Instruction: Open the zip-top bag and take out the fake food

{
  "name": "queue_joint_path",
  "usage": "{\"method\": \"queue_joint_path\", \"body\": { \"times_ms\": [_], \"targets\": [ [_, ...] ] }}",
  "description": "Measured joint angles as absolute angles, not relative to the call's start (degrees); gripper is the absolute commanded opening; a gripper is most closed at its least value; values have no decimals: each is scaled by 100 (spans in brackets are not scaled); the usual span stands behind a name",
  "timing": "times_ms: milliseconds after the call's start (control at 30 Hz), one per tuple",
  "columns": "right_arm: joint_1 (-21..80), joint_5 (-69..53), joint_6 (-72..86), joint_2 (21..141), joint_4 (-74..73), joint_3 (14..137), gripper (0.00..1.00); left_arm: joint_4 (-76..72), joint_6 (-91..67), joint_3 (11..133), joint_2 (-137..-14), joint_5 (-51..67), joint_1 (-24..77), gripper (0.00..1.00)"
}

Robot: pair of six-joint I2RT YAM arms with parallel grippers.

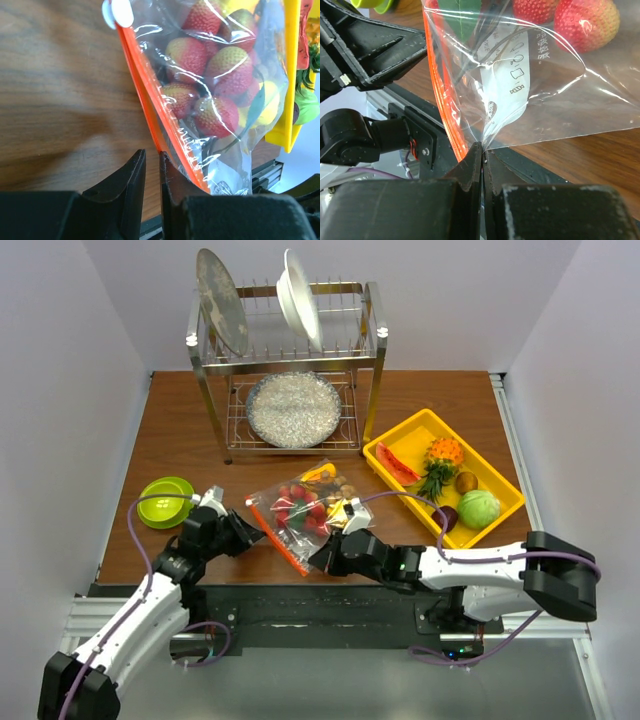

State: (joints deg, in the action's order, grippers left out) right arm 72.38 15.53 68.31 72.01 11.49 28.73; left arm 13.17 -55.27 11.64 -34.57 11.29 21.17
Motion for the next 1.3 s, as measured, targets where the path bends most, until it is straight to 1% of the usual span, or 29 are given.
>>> {"method": "queue_joint_path", "body": {
  "times_ms": [233, 467, 633, 700, 800, 833, 900, 967, 1000, 1033, 1067, 1100, 1200, 1300],
  "targets": [
    [7238, 1540, 6788, 7288, 1070, 2980, 0, 862, -5815, 1031, -3684, 1144, 2167, 25],
    [7238, 1538, 6788, 7314, 1068, 2989, 0, 460, -5961, 781, -3730, 1181, 2189, 32],
    [7238, 1525, 6788, 7319, 1066, 2989, 0, -161, -6095, 510, -3900, 1210, 2196, 34],
    [7238, 1527, 6788, 7319, 1066, 2989, 0, -440, -6117, 397, -3999, 1219, 2215, 32],
    [7238, 1525, 6788, 7319, 1037, 2989, 0, -840, -6193, 298, -4250, 1229, 2261, 22],
    [7238, 1525, 6788, 7319, 1022, 2989, 0, -963, -6206, 298, -4340, 1229, 2283, 12],
    [7238, 1529, 6781, 7319, 982, 3000, 0, -1197, -6189, 298, -4484, 1223, 2364, 0],
    [7238, 1533, 6748, 7312, 932, 3022, 0, -1293, -6160, 327, -4552, 1199, 2458, 0],
    [7238, 1535, 6733, 7308, 899, 3033, 4, -1264, -6132, 368, -4563, 1188, 2484, 0],
    [7238, 1542, 6692, 7295, 832, 3061, 13, -1142, -6071, 471, -4565, 1155, 2508, 0],
    [7238, 1549, 6652, 7273, 757, 3096, 17, -1035, -5990, 604, -4554, 1118, 2526, 0],
    [7238, 1551, 6615, 7247, 687, 3140, 24, -880, -5889, 768, -4512, 1083, 2532, 0],
    [7238, 1551, 6438, 7135, 521, 3304, 34, -340, -5551, 1354, -4307, 869, 2554, 0],
    [7238, 1551, 6263, 6982, 370, 3454, 41, 217, -5162, 2056, -4145, 659, 2554, 0]
  ]
}}
